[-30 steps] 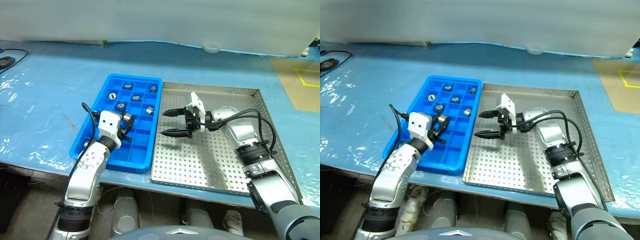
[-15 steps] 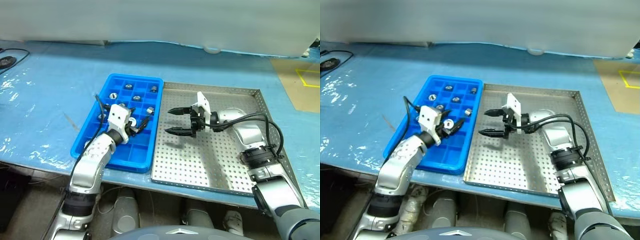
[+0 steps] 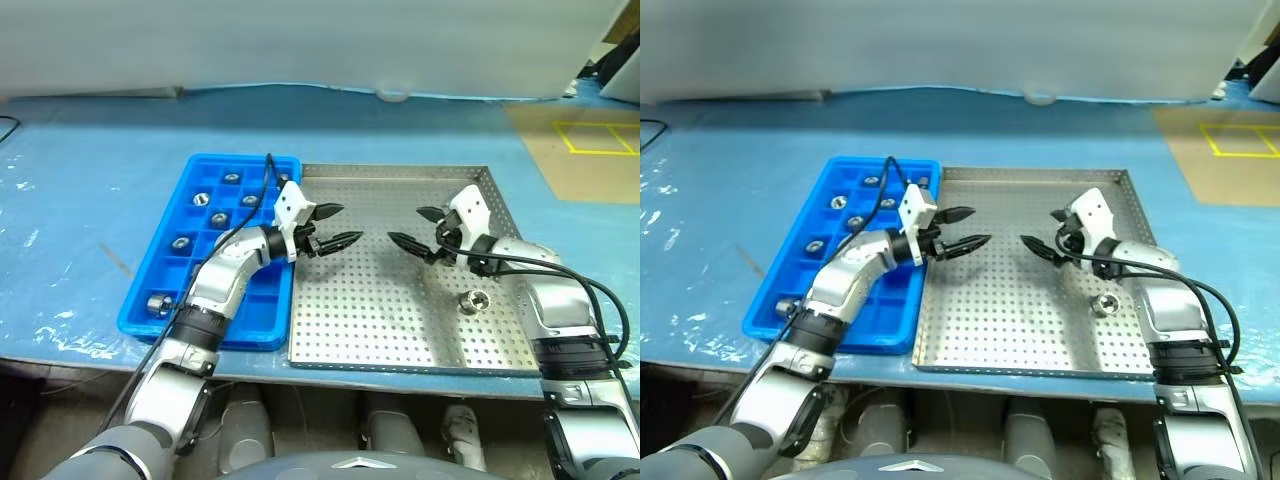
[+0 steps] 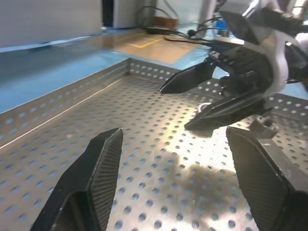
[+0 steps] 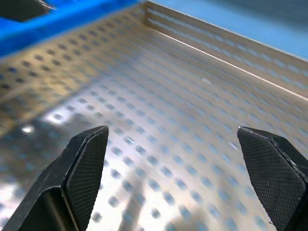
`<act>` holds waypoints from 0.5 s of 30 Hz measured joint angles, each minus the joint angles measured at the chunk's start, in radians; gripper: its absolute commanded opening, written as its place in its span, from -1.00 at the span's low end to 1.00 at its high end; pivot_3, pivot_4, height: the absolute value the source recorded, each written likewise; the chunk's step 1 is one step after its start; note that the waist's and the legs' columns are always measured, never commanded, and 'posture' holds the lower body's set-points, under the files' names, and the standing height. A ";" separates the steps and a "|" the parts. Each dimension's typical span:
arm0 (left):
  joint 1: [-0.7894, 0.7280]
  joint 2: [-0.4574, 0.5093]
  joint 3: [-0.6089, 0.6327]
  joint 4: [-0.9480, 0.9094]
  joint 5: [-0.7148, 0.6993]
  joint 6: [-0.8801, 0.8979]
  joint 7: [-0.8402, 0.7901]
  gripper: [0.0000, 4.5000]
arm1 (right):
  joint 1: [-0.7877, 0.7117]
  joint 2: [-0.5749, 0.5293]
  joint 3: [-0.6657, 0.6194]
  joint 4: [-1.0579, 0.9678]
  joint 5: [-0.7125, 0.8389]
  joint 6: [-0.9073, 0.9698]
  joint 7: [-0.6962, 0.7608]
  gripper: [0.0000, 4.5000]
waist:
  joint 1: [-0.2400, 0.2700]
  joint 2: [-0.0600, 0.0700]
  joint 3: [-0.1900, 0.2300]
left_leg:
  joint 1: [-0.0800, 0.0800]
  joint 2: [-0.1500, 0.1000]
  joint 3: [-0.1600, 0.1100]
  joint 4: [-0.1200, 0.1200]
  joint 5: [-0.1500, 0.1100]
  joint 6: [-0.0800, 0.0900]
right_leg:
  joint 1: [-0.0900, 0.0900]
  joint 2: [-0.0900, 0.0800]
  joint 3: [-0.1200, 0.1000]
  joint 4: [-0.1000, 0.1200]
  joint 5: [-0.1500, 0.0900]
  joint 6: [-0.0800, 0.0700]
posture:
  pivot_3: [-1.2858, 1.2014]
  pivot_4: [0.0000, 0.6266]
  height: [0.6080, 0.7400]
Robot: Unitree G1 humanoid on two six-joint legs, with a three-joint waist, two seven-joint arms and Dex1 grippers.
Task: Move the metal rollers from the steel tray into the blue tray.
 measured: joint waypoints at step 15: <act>-0.083 -0.046 -0.016 0.170 0.017 -0.110 -0.136 0.60 | 0.041 0.033 -0.067 -0.027 0.006 0.234 -0.204 0.92 | -0.046 0.000 0.000 | 0.002 0.000 0.001 0.000 -0.001 0.001 | 0.001 0.000 0.001 0.000 0.000 0.000 | -0.20 -0.52 1.00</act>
